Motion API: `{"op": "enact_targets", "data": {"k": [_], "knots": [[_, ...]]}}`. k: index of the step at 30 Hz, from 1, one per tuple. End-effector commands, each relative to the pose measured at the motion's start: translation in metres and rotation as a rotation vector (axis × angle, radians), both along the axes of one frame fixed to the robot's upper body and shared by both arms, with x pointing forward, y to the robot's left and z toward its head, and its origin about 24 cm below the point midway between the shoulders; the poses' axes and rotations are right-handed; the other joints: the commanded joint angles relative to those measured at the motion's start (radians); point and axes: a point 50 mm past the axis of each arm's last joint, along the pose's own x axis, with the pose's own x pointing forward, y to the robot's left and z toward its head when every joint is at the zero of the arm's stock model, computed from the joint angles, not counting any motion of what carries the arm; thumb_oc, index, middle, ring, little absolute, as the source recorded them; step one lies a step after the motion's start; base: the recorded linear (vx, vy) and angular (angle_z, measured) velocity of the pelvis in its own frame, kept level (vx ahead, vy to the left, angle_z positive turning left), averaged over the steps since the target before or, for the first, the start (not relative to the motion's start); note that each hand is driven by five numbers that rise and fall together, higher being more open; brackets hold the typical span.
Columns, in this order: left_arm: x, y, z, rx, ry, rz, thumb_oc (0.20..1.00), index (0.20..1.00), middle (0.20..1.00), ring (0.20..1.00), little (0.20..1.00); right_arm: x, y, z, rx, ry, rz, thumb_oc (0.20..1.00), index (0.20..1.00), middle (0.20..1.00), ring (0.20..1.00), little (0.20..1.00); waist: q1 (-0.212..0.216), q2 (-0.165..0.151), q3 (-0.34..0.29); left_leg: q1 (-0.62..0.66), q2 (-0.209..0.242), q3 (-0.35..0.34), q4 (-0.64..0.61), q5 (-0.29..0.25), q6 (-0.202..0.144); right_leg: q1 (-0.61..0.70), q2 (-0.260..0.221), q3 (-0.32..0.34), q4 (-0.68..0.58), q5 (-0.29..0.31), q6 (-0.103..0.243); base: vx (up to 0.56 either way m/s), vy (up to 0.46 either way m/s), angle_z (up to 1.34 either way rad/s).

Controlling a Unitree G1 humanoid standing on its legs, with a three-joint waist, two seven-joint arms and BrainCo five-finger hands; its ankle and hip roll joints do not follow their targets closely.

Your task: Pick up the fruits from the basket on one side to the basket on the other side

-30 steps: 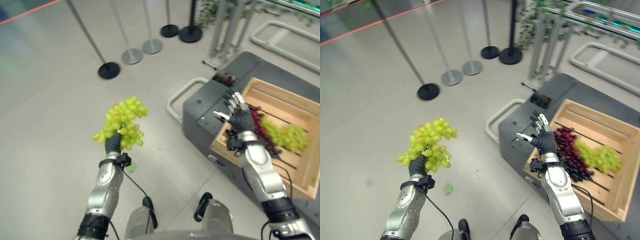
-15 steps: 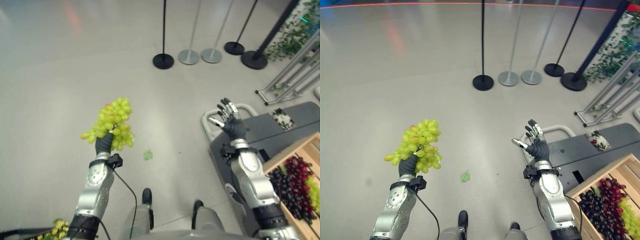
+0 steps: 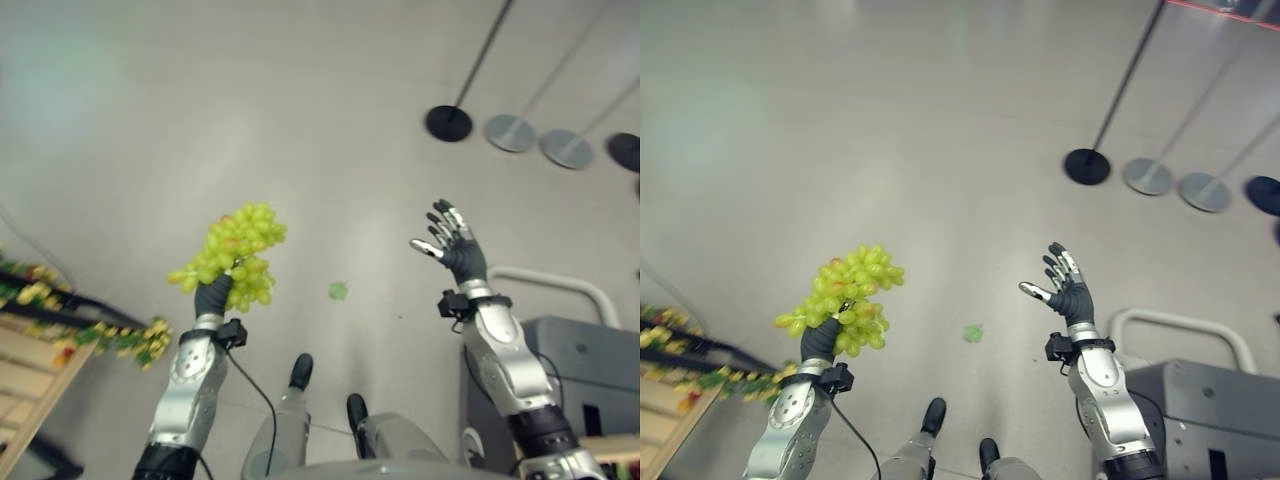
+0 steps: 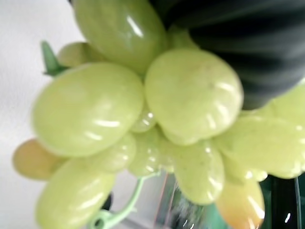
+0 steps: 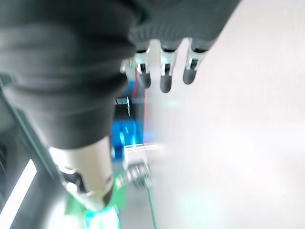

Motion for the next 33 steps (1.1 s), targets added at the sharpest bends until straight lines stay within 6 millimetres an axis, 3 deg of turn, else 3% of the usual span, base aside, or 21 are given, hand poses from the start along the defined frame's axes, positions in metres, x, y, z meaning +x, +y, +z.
{"op": "enact_targets", "data": {"k": [1, 2, 5, 7, 8, 9, 10, 16, 19, 21, 22, 24, 26, 29, 33], "knots": [[-0.006, 0.022, 0.037, 0.022, -0.195, 0.059, 0.2, 0.2, 0.2, 0.2, 0.2, 0.008, 0.001, 0.033, 0.015, -0.172, -0.019, 1.0, 1.0, 1.0, 1.0, 1.0, 0.009, -0.008, -0.029, 0.037, 0.075, 0.026, 0.16, -0.082, 0.011, -0.065, -0.093, -0.025, -0.091, 0.018, 0.146, -0.01, 0.002, 1.01], [-0.006, 0.022, 0.037, 0.022, -0.195, 0.059, 0.2, 0.2, 0.2, 0.2, 0.2, 0.008, 0.001, 0.033, 0.015, -0.172, -0.019, 1.0, 1.0, 1.0, 1.0, 1.0, 0.009, -0.008, -0.03, 0.037, 0.075, 0.025, 0.159, -0.081, 0.011, -0.065, -0.093, -0.026, -0.093, 0.019, 0.146, -0.01, 0.034, 1.05], [-0.009, 0.022, 0.034, 0.011, -0.179, 0.054, 0.2, 0.2, 0.2, 0.2, 0.2, 0.006, -0.004, 0.028, 0.016, -0.153, -0.049, 1.0, 1.0, 1.0, 1.0, 1.0, 0.011, -0.002, -0.037, 0.08, 0.179, 0.075, 0.142, -0.058, -0.016, -0.019, -0.158, -0.124, -0.093, 0.013, 0.161, 0.0, 0.111, 1.18], [-0.008, 0.021, 0.033, 0.014, -0.171, 0.046, 0.2, 0.2, 0.2, 0.2, 0.2, 0.005, -0.005, 0.028, 0.017, -0.154, -0.053, 1.0, 1.0, 1.0, 1.0, 1.0, 0.009, -0.008, -0.034, 0.1, 0.223, 0.114, 0.213, -0.099, -0.026, -0.005, -0.194, -0.184, -0.067, 0.002, 0.165, -0.04, 0.079, 1.08], [-0.008, 0.021, 0.03, 0.014, -0.155, 0.046, 0.2, 0.2, 0.2, 0.2, 0.2, 0.005, -0.004, 0.026, 0.021, -0.146, -0.051, 1.0, 1.0, 1.0, 1.0, 1.0, 0.009, -0.005, -0.045, 0.129, 0.229, 0.138, 0.191, -0.112, -0.03, 0.006, -0.204, -0.21, -0.068, 0.002, 0.175, 0.0, 0.133, 1.29], [-0.009, 0.02, 0.029, 0.014, -0.153, 0.045, 0.2, 0.2, 0.2, 0.2, 0.2, 0.005, -0.003, 0.026, 0.019, -0.142, -0.051, 1.0, 1.0, 1.0, 1.0, 1.0, 0.016, -0.001, -0.051, 0.146, 0.21, 0.119, 0.13, -0.086, -0.04, 0.013, -0.208, -0.23, -0.087, 0.019, 0.185, 0.07, 0.174, 1.07], [-0.009, 0.02, 0.029, 0.012, -0.152, 0.041, 0.2, 0.2, 0.2, 0.2, 0.2, 0.004, -0.003, 0.026, 0.025, -0.143, -0.05, 1.0, 1.0, 1.0, 1.0, 1.0, 0.021, -0.001, -0.052, 0.151, 0.201, 0.121, 0.125, -0.099, -0.037, 0.026, -0.224, -0.244, -0.072, 0.022, 0.194, 0.07, 0.207, 1.16], [-0.007, 0.022, 0.036, 0.086, -0.165, 0.024, 0.2, 0.2, 0.2, 0.2, 0.2, 0.001, -0.005, 0.018, 0.078, -0.12, -0.084, 1.0, 1.0, 1.0, 1.0, 1.0, 0.057, -0.042, -0.079, 0.177, 0.149, 0.08, 0.005, -0.083, -0.015, 0.044, -0.304, -0.319, -0.027, 0.049, 0.249, 0.04, 0.186, 0.62], [-0.006, 0.024, 0.039, 0.113, -0.17, 0.031, 0.2, 0.2, 0.2, 0.2, 0.2, 0.0, -0.006, 0.016, 0.084, -0.113, -0.096, 1.0, 1.0, 1.0, 1.0, 1.0, 0.065, -0.061, -0.087, 0.172, 0.107, 0.059, -0.01, -0.085, 0.013, 0.032, -0.341, -0.331, 0.028, 0.051, 0.264, 0.07, 0.219, 0.55], [-0.004, 0.026, 0.042, 0.158, -0.176, 0.056, 0.2, 0.2, 0.2, 0.2, 0.2, 0.0, 0.002, 0.009, 0.1, -0.083, -0.087, 1.0, 1.0, 1.0, 1.0, 1.0, 0.071, -0.08, -0.078, 0.214, 0.033, 0.043, -0.01, -0.121, 0.064, 0.022, -0.402, -0.306, 0.172, 0.11, 0.266, 0.19, 0.344, 0.64], [-0.004, 0.026, 0.042, 0.159, -0.177, 0.056, 0.2, 0.2, 0.2, 0.2, 0.2, 0.0, 0.002, 0.009, 0.1, -0.084, -0.087, 1.0, 1.0, 1.0, 1.0, 1.0, 0.071, -0.082, -0.077, 0.212, 0.029, 0.044, -0.01, -0.117, 0.068, 0.019, -0.405, -0.304, 0.171, 0.115, 0.268, 0.12, 0.215, 0.36], [-0.004, 0.029, 0.044, 0.159, -0.181, 0.07, 0.2, 0.2, 0.2, 0.2, 0.2, 0.0, 0.006, 0.009, 0.105, -0.082, -0.076, 1.0, 1.0, 1.0, 1.0, 1.0, 0.062, -0.08, -0.061, 0.238, 0.02, 0.027, -0.022, -0.118, 0.076, -0.014, -0.375, -0.228, 0.214, 0.133, 0.258, 0.07, 0.103, 0.21], [-0.002, 0.028, 0.048, 0.159, -0.201, 0.073, 0.2, 0.2, 0.2, 0.2, 0.2, 0.001, 0.003, 0.009, 0.115, -0.085, -0.093, 1.0, 1.0, 1.0, 1.0, 1.0, 0.035, -0.062, -0.052, 0.252, 0.016, -0.01, -0.049, -0.104, 0.084, -0.092, -0.242, -0.105, 0.212, 0.064, 0.231, 0.1, 0.116, 0.18], [0.0, 0.026, 0.052, 0.147, -0.223, 0.078, 0.2, 0.2, 0.2, 0.2, 0.2, 0.003, 0.001, 0.011, 0.115, -0.091, -0.099, 1.0, 1.0, 1.0, 1.0, 1.0, 0.029, -0.055, -0.041, 0.25, -0.004, -0.033, -0.053, -0.098, 0.086, -0.132, -0.201, -0.087, 0.131, 0.052, 0.209, 0.1, 0.058, 0.51], [0.001, 0.029, 0.056, 0.126, -0.247, 0.113, 0.2, 0.2, 0.2, 0.2, 0.2, 0.005, -0.001, 0.015, 0.119, -0.109, -0.102, 1.0, 1.0, 1.0, 1.0, 1.0, 0.015, -0.051, -0.023, 0.259, -0.023, -0.062, -0.053, -0.104, 0.096, -0.239, -0.149, -0.092, 0.021, 0.111, 0.207, 0.15, -0.034, 0.28]]}}
